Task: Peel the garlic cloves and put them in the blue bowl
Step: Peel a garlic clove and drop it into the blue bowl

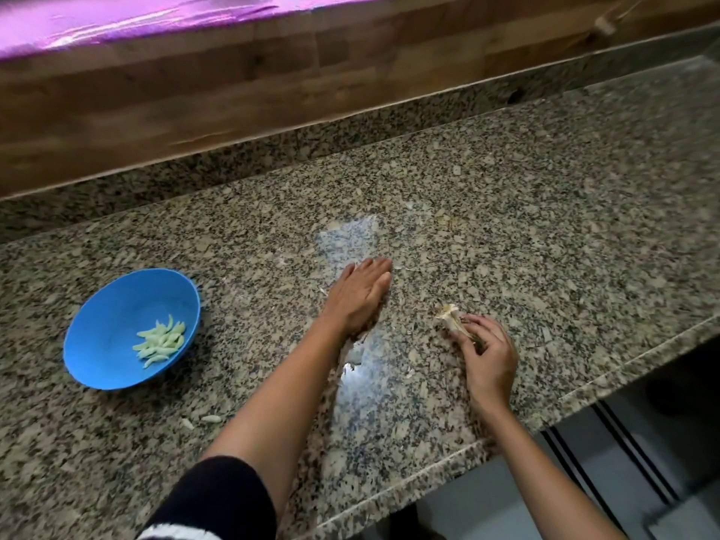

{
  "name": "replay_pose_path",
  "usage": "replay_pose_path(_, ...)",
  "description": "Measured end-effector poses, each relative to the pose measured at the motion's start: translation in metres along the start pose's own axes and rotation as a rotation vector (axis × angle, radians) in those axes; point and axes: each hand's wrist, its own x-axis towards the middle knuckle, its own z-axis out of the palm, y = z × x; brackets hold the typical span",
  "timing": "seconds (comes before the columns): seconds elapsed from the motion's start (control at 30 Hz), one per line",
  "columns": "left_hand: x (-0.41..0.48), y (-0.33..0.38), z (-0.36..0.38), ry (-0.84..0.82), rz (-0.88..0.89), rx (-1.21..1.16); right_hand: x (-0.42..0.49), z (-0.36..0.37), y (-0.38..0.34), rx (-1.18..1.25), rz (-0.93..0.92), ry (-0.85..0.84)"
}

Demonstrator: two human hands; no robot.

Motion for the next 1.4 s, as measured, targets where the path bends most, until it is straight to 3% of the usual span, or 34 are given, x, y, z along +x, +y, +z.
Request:
replay_pose_path(0.23, 0.064, 0.007, -0.007, -0.181, 0.291, 0.080, 0.016, 0.002, 0.013, 0.007, -0.004, 0.080)
replay_pose_path(0.57, -0.090, -0.022, -0.009, -0.340, 0.394, 0.038, 0.004, 0.023, -0.015, -0.154, -0.051, 0.056)
replay_pose_path(0.63, -0.117, -0.020, -0.012, -0.287, 0.305, -0.104, 0.001, 0.026, -0.021, -0.192, -0.053, 0.004)
replay_pose_path(0.73, -0.160, -0.015, -0.009, 0.040, -0.054, -0.444, -0.011, 0.032, -0.028, -0.205, -0.091, -0.069)
replay_pose_path(0.8, -0.177, -0.012, 0.004, 0.166, -0.187, -0.331, -0.025, 0.033, -0.033, -0.078, -0.109, -0.099)
replay_pose_path(0.87, -0.178, -0.005, 0.017, 0.169, -0.191, -0.195, -0.039, 0.031, -0.039, 0.089, -0.112, -0.122)
replay_pose_path(0.97, -0.155, 0.014, 0.027, 0.047, -0.066, -0.125, -0.056, 0.027, -0.044, 0.233, -0.118, -0.116)
replay_pose_path(1.17, -0.150, 0.028, 0.036, -0.190, 0.355, 0.231, -0.063, 0.016, -0.053, 0.493, 0.229, -0.016)
replay_pose_path(1.23, -0.162, 0.014, 0.041, -0.132, 0.445, 0.198, -0.062, 0.013, -0.054, 0.554, 0.278, 0.005)
replay_pose_path(1.3, -0.171, 0.000, 0.046, 0.030, 0.527, 0.165, -0.064, 0.011, -0.056, 0.594, 0.326, -0.006)
replay_pose_path(1.4, -0.173, 0.000, 0.044, 0.193, 0.506, 0.187, -0.075, 0.016, -0.064, 0.676, 0.419, -0.076)
